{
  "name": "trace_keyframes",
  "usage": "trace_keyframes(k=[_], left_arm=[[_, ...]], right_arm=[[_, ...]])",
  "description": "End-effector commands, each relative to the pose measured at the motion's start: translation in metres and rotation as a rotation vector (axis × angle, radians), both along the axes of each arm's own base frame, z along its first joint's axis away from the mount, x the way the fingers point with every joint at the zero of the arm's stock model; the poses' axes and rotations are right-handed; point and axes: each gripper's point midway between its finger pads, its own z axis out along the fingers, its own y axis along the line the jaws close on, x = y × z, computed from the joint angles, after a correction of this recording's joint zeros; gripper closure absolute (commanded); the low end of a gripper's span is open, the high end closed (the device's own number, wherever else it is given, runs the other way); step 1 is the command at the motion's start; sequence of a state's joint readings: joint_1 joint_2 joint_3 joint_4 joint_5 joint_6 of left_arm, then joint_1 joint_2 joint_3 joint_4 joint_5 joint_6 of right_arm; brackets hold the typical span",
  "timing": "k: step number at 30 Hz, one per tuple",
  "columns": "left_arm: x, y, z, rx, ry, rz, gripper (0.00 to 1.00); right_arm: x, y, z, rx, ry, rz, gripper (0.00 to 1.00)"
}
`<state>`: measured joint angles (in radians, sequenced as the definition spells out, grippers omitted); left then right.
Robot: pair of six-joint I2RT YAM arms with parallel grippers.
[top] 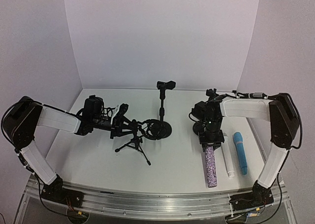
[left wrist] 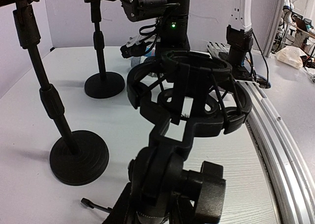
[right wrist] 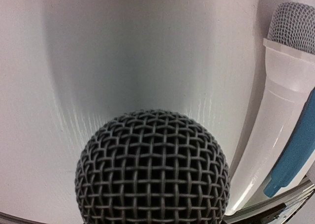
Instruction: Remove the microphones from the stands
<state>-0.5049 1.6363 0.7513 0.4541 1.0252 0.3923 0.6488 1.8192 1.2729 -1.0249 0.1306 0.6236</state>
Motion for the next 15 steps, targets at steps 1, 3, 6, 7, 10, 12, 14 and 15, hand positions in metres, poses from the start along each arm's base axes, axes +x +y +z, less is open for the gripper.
trace_keyframes(k=[1, 3, 6, 7, 10, 12, 14, 15], left_arm=[[0.0, 0.003, 0.004, -0.008, 0.0, 0.008, 1.0], [0.001, 0.003, 0.005, -0.01, -0.004, 0.008, 1.0], [0.002, 0.002, 0.005, -0.008, -0.006, 0.012, 1.0], [0.002, 0.003, 0.005, -0.008, -0.005, 0.012, 1.0], [0.002, 0.003, 0.004, -0.006, -0.003, 0.013, 1.0], [0.002, 0.003, 0.004, -0.006, -0.004, 0.015, 1.0], [0.002, 0.003, 0.003, -0.005, -0.002, 0.016, 1.0], [0.002, 0.003, 0.002, -0.004, -0.002, 0.016, 1.0]], right_arm=[[0.021, 0.006, 0.002, 0.026, 0.003, 0.01, 1.0], [0.023, 0.003, -0.009, 0.012, 0.03, 0.001, 1.0], [0.027, 0.004, -0.02, -0.006, 0.052, -0.004, 0.99], [0.029, 0.005, -0.021, -0.005, 0.055, -0.004, 0.98], [0.033, 0.009, -0.024, 0.0, 0.06, -0.002, 0.92], [0.034, 0.012, -0.026, 0.009, 0.066, -0.002, 0.91], [0.033, 0.014, -0.027, 0.016, 0.073, -0.011, 0.91], [0.033, 0.015, -0.027, 0.019, 0.076, -0.018, 0.91]])
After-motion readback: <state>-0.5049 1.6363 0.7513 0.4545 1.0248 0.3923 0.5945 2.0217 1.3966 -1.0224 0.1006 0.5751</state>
